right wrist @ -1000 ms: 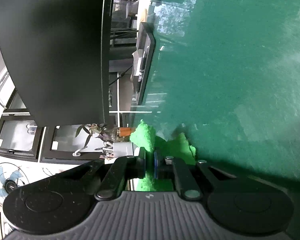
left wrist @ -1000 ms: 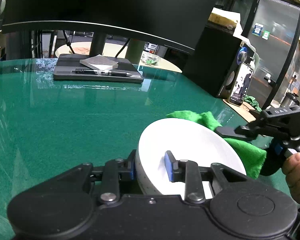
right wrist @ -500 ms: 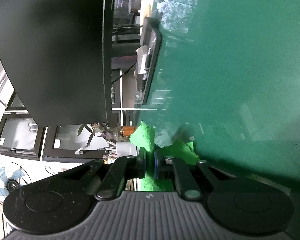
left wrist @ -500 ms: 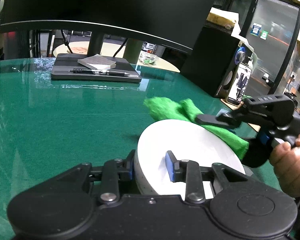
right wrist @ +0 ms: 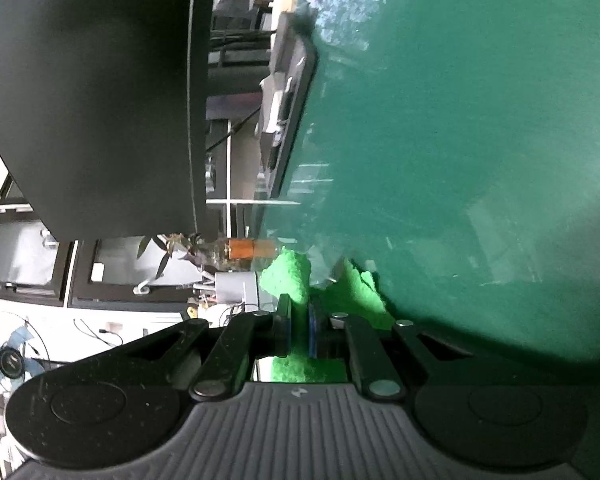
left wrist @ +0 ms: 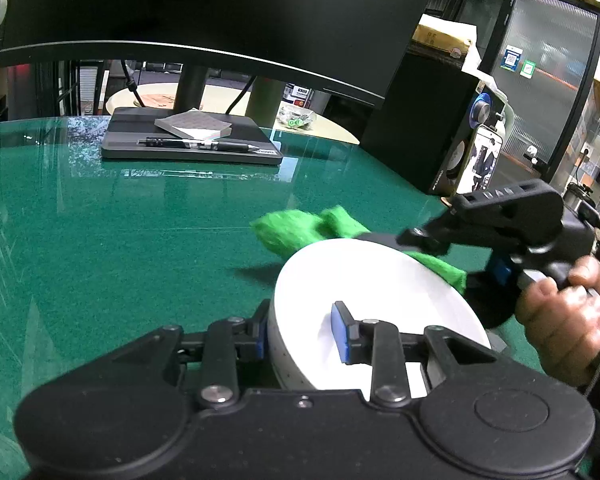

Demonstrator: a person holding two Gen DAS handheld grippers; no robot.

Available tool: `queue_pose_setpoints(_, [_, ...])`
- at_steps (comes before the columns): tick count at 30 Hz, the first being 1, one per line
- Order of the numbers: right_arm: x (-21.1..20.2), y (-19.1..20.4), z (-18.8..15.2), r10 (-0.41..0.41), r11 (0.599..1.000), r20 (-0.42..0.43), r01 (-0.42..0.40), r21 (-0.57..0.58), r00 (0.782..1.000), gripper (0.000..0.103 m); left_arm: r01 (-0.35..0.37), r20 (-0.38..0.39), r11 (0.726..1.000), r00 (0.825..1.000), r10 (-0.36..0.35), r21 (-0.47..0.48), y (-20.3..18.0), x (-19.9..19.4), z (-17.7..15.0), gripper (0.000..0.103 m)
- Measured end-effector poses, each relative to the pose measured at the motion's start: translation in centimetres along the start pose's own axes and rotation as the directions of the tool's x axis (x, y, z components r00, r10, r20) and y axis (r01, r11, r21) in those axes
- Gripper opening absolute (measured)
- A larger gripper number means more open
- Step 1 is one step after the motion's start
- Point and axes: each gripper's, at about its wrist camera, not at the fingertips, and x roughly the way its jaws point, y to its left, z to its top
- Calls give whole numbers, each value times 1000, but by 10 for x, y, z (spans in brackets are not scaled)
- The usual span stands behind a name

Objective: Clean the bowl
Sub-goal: 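Wipe the cloth across the bowl with the right tool while the left tool holds the bowl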

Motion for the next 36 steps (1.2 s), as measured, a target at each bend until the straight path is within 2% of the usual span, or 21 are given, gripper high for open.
queue_pose_setpoints(12, [-49,-14,-20,31,998,17,-32,47,999,10,11,-3,1000,1000,-11,12,-1,1,0,33])
queue_pose_setpoints(16, [-33,-7,-10,25,999,6,-25,26,1000,10,9,-3,1000,1000,-9,12,-4,2,0,33])
queue_pose_setpoints(21, [3,5,4,12,1000,-47,-14,-22,999,10,10,-3,1000,1000,-10,13,-3,2,0,33])
queue_pose_setpoints(25, [12,7,6,16,999,-67,-18,-33,998,10,17,-4,1000,1000,-17,12,-4,2,0,33])
queue_pose_setpoints(36, [-43,-19,-18,45,996,9,-45,72,999,10,44,-12,999,999,-43,28,-7,3,0,35])
